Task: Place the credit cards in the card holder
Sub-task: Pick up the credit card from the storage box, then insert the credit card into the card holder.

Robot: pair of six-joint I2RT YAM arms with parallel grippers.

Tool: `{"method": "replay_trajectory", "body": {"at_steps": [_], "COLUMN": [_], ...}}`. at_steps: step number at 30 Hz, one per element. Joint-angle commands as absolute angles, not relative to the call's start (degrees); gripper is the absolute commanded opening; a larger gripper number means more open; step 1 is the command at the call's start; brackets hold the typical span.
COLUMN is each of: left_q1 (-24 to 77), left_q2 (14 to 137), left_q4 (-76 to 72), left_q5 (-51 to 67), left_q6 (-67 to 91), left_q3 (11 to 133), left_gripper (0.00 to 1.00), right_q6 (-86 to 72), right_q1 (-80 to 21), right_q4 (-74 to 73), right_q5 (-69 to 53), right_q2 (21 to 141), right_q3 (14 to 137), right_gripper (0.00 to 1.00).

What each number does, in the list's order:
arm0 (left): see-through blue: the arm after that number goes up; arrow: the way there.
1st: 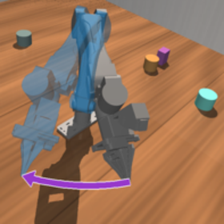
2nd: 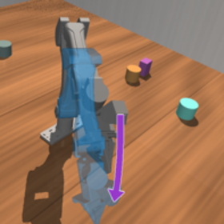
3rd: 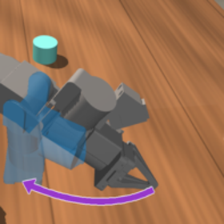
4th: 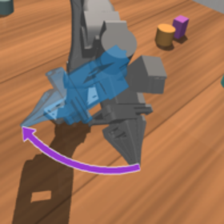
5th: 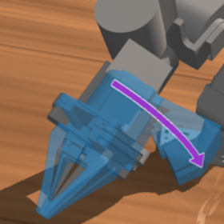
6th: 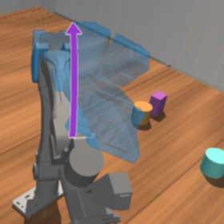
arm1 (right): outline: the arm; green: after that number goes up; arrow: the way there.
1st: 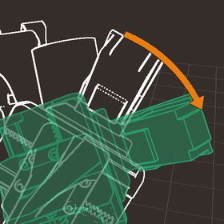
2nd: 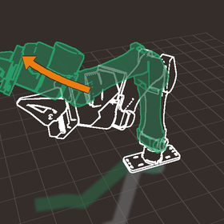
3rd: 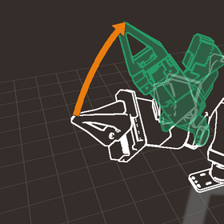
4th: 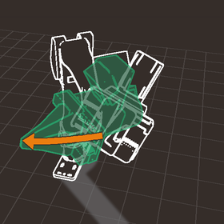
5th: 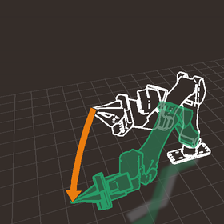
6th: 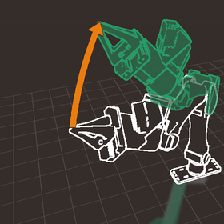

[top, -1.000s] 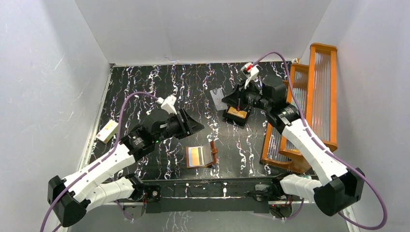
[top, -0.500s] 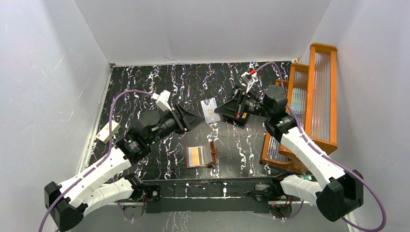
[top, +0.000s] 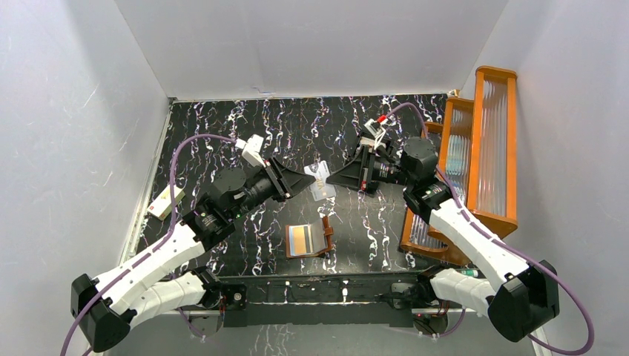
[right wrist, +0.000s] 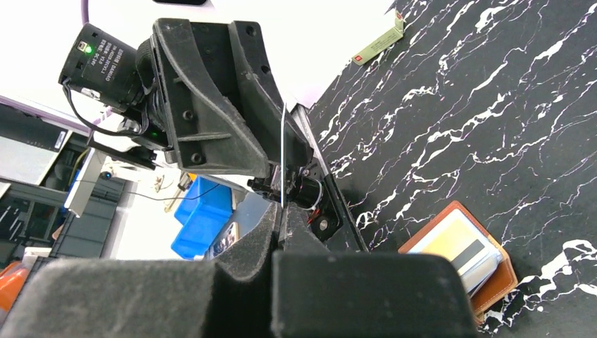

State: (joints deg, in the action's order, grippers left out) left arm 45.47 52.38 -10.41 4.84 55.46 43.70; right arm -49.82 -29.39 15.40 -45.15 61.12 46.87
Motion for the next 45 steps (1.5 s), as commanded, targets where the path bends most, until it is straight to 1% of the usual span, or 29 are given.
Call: {"method": "replay_trajectory", "body": {"at_steps": [1,3,4,5,6,9,13,15,17,20,24,26,30,37,41,45], "left_q1": [45.26,45.26,45.26,45.26,45.25,45.26,45.26,45.18,45.26,45.26,45.24,45.26,45.26,45.15,45.18,45.17], "left_q2": [52.10,52.13,52.14,52.10,52.05,51.47,49.73,48.76,47.85,46.49,47.33,47.88,49.35,53.66,54.84,56.52], "left_q4": [-14.63,-14.31,-14.09,-13.36,-12.43,-7.11,0.81,4.36,7.75,7.84,6.57,4.96,1.77,-2.59,-3.48,-5.69], "left_q5": [4.97,4.92,4.74,4.49,4.03,1.38,-1.05,-1.71,-2.34,-0.75,1.93,2.71,4.35,6.90,6.86,7.17], "left_q6": [54.49,54.43,54.20,54.09,54.08,54.05,54.98,55.90,57.19,58.70,59.96,60.38,61.08,60.76,60.27,59.85], "left_q3": [44.25,44.15,44.12,44.12,44.12,44.15,41.94,39.82,37.28,32.56,28.65,26.82,24.41,22.41,22.23,21.54], "left_gripper": [0.17,0.05,0.00,0.00,0.00,0.00,0.00,0.00,0.00,0.00,0.00,0.00,0.00,0.00,0.00,0.00], "right_q6": [-50.54,-50.31,-50.01,-49.59,-49.12,-45.75,-43.55,-40.78,-38.30,-36.42,-36.01,-36.18,-35.80,-34.87,-34.56,-34.82], "right_q1": [-29.95,-30.01,-30.10,-30.14,-30.21,-30.25,-30.43,-30.85,-31.85,-34.72,-40.86,-45.17,-50.38,-54.47,-55.12,-55.25], "right_q4": [17.91,17.26,16.44,15.24,13.43,6.90,0.19,-5.03,-10.66,-16.27,-17.74,-18.30,-20.62,-22.26,-23.34,-21.68], "right_q5": [-45.95,-45.51,-45.26,-44.70,-43.95,-40.66,-34.58,-30.22,-24.87,-16.83,-10.71,-7.07,0.53,4.92,7.59,7.67], "right_q2": [60.15,60.23,60.33,60.37,60.34,59.83,58.36,58.33,59.15,61.58,66.23,68.63,73.51,80.93,83.41,84.58], "right_q3": [47.07,47.02,47.07,47.19,47.38,47.55,46.24,45.98,45.90,45.79,46.49,47.31,49.67,52.28,52.40,50.29], "right_gripper": [0.00,0.00,0.00,0.05,0.13,0.26,0.39,0.44,0.45,0.47,0.52,0.53,0.55,0.56,0.53,0.49]}}
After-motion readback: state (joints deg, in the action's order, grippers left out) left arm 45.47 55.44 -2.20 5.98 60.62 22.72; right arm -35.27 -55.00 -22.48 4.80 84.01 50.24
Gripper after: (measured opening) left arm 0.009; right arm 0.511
